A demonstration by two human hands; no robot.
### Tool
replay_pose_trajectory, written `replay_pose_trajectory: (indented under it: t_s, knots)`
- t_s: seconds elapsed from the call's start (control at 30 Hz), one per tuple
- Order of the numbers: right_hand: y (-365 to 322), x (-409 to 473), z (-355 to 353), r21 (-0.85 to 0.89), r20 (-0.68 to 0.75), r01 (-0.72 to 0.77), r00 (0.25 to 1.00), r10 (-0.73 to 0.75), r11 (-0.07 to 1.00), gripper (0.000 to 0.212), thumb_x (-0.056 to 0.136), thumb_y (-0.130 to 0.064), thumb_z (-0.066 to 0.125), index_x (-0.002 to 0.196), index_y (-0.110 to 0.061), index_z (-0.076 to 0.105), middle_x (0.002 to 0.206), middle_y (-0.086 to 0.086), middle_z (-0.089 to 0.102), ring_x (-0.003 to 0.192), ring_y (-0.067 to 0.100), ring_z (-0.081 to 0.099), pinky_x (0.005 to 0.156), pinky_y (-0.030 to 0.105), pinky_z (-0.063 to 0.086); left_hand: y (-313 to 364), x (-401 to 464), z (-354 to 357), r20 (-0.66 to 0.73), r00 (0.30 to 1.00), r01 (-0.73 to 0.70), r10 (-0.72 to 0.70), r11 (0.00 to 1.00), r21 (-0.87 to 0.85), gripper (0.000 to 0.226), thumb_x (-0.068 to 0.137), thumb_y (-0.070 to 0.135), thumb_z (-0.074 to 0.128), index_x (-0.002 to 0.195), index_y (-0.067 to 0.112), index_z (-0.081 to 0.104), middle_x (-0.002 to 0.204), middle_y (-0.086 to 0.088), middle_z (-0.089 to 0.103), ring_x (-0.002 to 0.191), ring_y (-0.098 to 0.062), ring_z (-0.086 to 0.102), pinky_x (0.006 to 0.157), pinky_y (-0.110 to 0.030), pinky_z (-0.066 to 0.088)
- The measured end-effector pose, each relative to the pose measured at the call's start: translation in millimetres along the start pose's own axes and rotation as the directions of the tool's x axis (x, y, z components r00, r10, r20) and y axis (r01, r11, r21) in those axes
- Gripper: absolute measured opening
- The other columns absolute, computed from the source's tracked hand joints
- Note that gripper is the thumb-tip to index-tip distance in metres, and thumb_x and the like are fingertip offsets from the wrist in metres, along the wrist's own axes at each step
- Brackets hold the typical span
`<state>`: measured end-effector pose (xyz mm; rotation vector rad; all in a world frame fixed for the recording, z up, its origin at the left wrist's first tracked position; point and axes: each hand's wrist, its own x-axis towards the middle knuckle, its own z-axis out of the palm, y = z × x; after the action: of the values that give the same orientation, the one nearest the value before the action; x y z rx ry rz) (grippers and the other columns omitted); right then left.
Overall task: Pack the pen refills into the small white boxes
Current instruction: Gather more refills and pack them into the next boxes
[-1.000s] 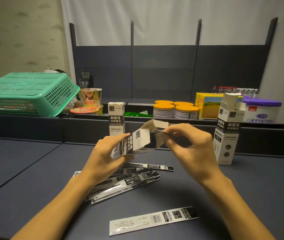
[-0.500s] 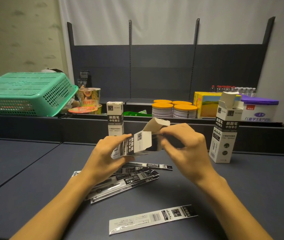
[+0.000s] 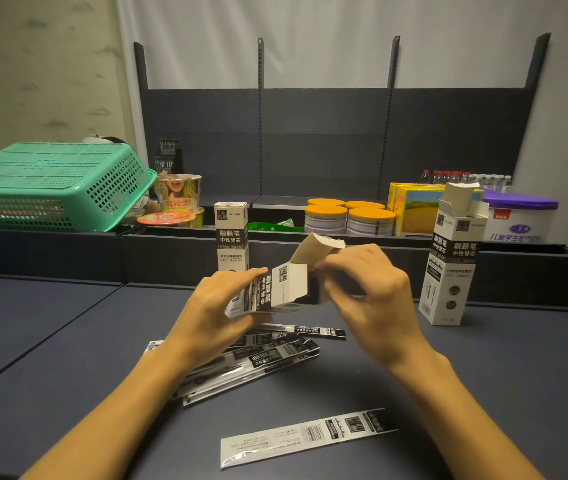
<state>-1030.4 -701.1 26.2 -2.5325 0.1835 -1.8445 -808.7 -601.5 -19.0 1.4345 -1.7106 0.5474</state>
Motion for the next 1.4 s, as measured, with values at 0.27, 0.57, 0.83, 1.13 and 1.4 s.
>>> replay_pose_trajectory:
  t_s: [0.27,0.57,0.83,1.13,1.4]
  knots:
    - [4.2,-2.3,5.8,-0.062,0.091,0.043,0.995,-0.037,0.997,0.023,0.086,-0.025,0.056,0.093,-0.012,0.074,0.089,0.0,0.073,0.085,0.018,0.054,0.065,0.037,0.048,-0.9,0.7,1.1,0.018,1.0,-0.016,0.016,1.0,-0.003,0.073,0.073,0.023,0.079,0.137,0.028,0.043,0.126,0.002,0.061,0.114,-0.01,0.052,0.088,-0.03,0.043]
    - [1.8,-4.5,6.7,-0.112,0.113,0.009,0.994,0.004,0.994,0.01,0.082,-0.018,0.064,0.089,-0.013,0.069,0.088,0.002,0.07,0.082,0.018,0.055,0.069,0.031,0.043,0.9,1.3,-0.2,0.019,1.0,-0.019,0.019,1.0,0.007,0.07,0.073,0.029,0.074,0.136,0.028,0.042,0.125,0.001,0.061,0.112,-0.008,0.051,0.087,-0.03,0.045]
    - [-2.5,-1.4,5.6,-0.077,0.051,0.041,0.998,-0.037,0.996,0.008,0.076,-0.013,0.071,0.083,-0.01,0.07,0.088,0.003,0.067,0.087,0.02,0.053,0.065,0.035,0.049,-0.6,0.4,0.0,-0.006,1.0,0.005,-0.005,1.0,-0.019,0.071,0.074,0.027,0.073,0.136,0.032,0.041,0.127,0.004,0.06,0.113,-0.009,0.051,0.087,-0.039,0.049]
    - [-2.9,-1.1,3.2,-0.026,0.117,-0.016,0.993,0.019,1.0,0.005,0.081,-0.016,0.063,0.084,-0.012,0.064,0.085,0.001,0.067,0.09,0.016,0.054,0.074,0.03,0.045,-0.8,-0.2,-0.7,0.005,1.0,0.017,-0.017,0.999,-0.031,0.071,0.073,0.024,0.071,0.137,0.031,0.04,0.127,0.001,0.06,0.115,-0.01,0.05,0.088,-0.045,0.051]
    - [-2.3,0.8,2.8,0.007,0.127,-0.006,0.992,0.005,1.0,0.014,0.083,-0.02,0.058,0.092,-0.013,0.066,0.093,0.0,0.068,0.095,0.017,0.055,0.073,0.038,0.052,0.4,-0.2,-2.1,0.003,1.0,0.009,-0.009,1.0,-0.023,0.07,0.074,0.027,0.072,0.136,0.03,0.041,0.127,0.003,0.059,0.115,-0.009,0.05,0.087,-0.043,0.051]
